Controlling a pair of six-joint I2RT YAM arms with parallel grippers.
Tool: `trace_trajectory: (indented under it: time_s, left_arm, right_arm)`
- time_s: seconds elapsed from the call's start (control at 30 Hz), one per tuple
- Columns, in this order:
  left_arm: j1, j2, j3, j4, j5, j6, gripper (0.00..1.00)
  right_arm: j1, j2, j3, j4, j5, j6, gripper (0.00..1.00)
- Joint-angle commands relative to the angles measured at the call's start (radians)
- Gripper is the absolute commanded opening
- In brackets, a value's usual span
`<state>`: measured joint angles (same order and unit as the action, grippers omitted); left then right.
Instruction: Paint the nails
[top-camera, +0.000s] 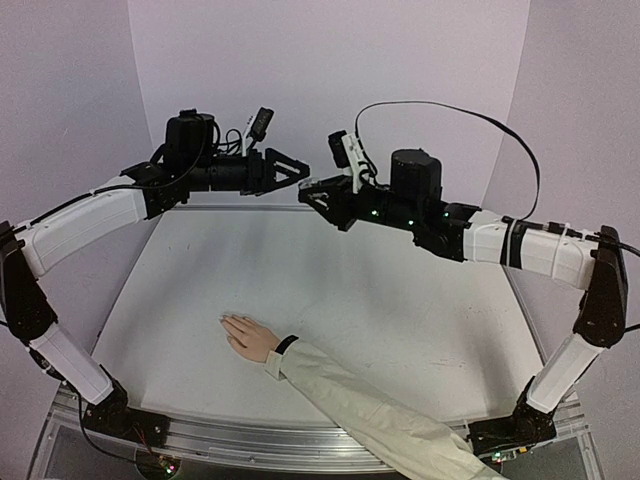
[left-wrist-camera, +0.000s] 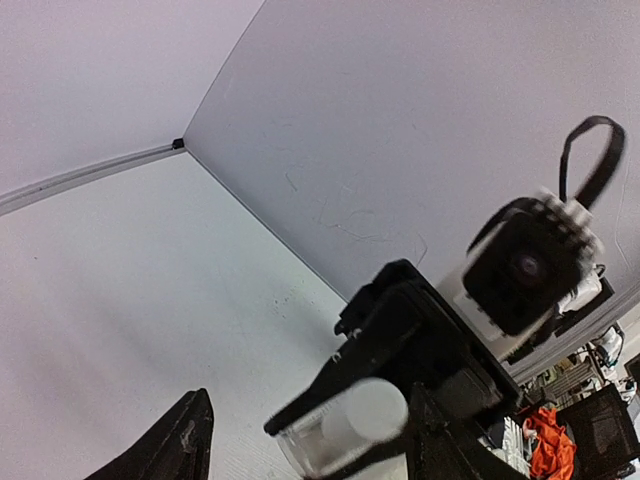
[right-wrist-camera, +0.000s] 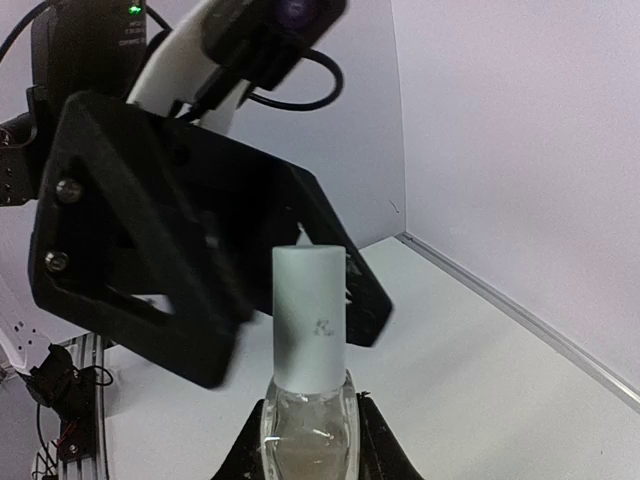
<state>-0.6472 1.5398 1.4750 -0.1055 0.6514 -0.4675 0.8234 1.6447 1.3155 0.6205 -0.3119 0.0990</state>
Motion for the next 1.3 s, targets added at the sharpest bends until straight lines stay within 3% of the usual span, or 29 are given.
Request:
trace_trajectory:
  time_s: [0.0, 0.17, 0.47, 0.63, 0.83, 0.9, 1.0, 1.17, 1.27]
  left_arm:
    - [0.0, 0.004, 0.03, 0.066, -0.03, -0.039, 0.66]
    - [0.0, -0.001, 0.012, 0.078, -0.075, -0.048, 0.53]
    - [0.0, 0.008, 0.015, 0.088, -0.065, -0.038, 0.38]
    - [-0.007, 0.026, 0.024, 0.09, -0.012, -0.029, 0.22]
    - [-0.036, 0.036, 0.016, 0.092, 0.09, 0.034, 0.12]
    - [-0.04, 0.031, 0.005, 0.092, 0.137, 0.07, 0.1]
    - [-0.04, 0.033, 0.001, 0.093, 0.237, 0.11, 0.07]
    - [-0.042, 0.038, 0.012, 0.1, 0.386, 0.157, 0.04]
    - [-0.043, 0.044, 0.025, 0.101, 0.459, 0.179, 0.04]
  right_arm:
    - [0.05, 0.007, 0.071, 0.021, 0.157, -0.074, 0.0]
    - [0.076, 0.029, 0.091, 0.019, 0.186, -0.091, 0.0]
    - [0.082, 0.047, 0.107, 0.015, 0.197, -0.127, 0.0]
    - [0.082, 0.045, 0.105, 0.018, 0.199, -0.114, 0.0]
    - [0.072, 0.032, 0.102, 0.038, 0.159, -0.109, 0.0]
    - [0.048, 0.024, 0.104, 0.039, 0.061, -0.109, 0.0]
    - [-0.031, 0.01, 0.11, 0.065, -0.246, -0.044, 0.0]
    - [-0.148, 0.011, 0.105, 0.35, -0.863, 0.214, 0.0]
    - [-0.15, 0.031, 0.16, 0.407, -1.036, 0.31, 0.0]
